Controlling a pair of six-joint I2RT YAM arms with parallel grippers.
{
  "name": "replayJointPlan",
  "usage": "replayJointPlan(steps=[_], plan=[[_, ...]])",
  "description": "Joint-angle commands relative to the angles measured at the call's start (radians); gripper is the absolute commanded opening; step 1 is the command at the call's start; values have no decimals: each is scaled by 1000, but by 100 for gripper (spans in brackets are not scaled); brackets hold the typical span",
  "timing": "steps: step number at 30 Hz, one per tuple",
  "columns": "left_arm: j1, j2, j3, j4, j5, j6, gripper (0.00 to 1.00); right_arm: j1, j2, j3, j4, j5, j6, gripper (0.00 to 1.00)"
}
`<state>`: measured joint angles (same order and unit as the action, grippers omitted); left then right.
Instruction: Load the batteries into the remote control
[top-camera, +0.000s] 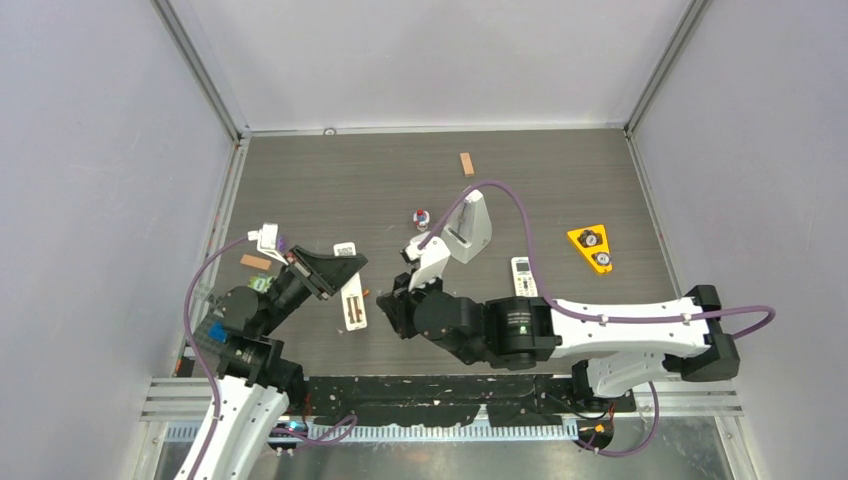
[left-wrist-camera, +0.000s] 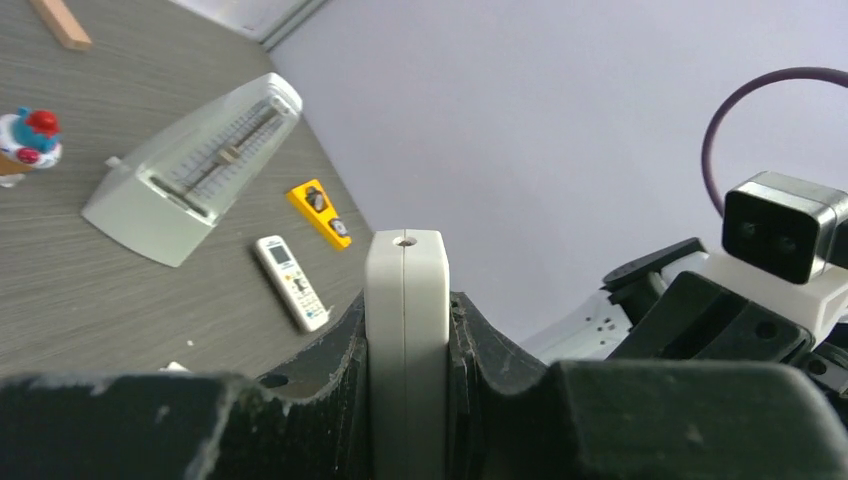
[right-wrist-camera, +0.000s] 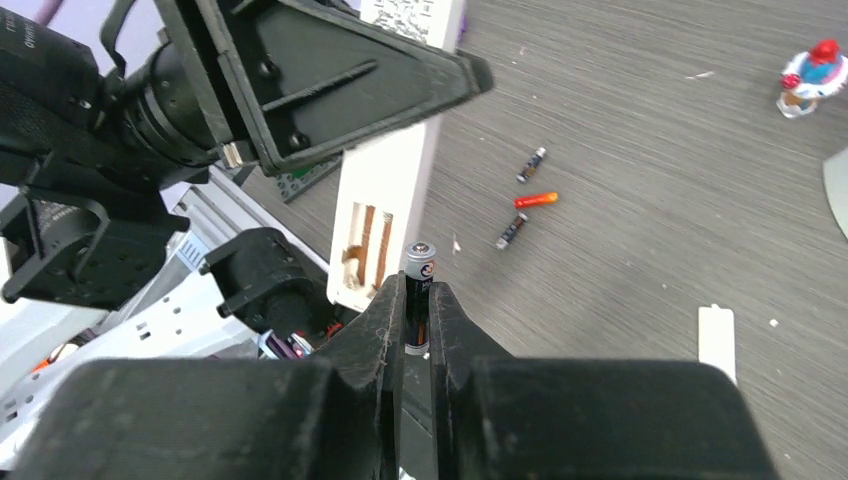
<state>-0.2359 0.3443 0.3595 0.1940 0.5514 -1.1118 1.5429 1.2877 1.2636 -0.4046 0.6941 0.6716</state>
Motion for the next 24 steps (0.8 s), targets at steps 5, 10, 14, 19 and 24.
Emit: replayJointPlan(steps=[5, 10, 14, 19, 24], plan=[[-1, 3, -7, 157, -3, -172, 0, 5, 66, 94, 171, -39, -90, 10], [-1, 0, -1, 41, -50, -169, 0, 4, 88, 115, 123, -32, -69, 10], [-2, 74, 22, -149, -160, -56, 0, -1, 35, 43, 64, -15, -16, 10], [-72, 328, 21, -234, -368, 5, 0, -6, -36, -95, -13, 0, 117, 10], [-288, 627, 147, -264, -643, -11, 0, -7, -39, -134, -100, 27, 199, 10]])
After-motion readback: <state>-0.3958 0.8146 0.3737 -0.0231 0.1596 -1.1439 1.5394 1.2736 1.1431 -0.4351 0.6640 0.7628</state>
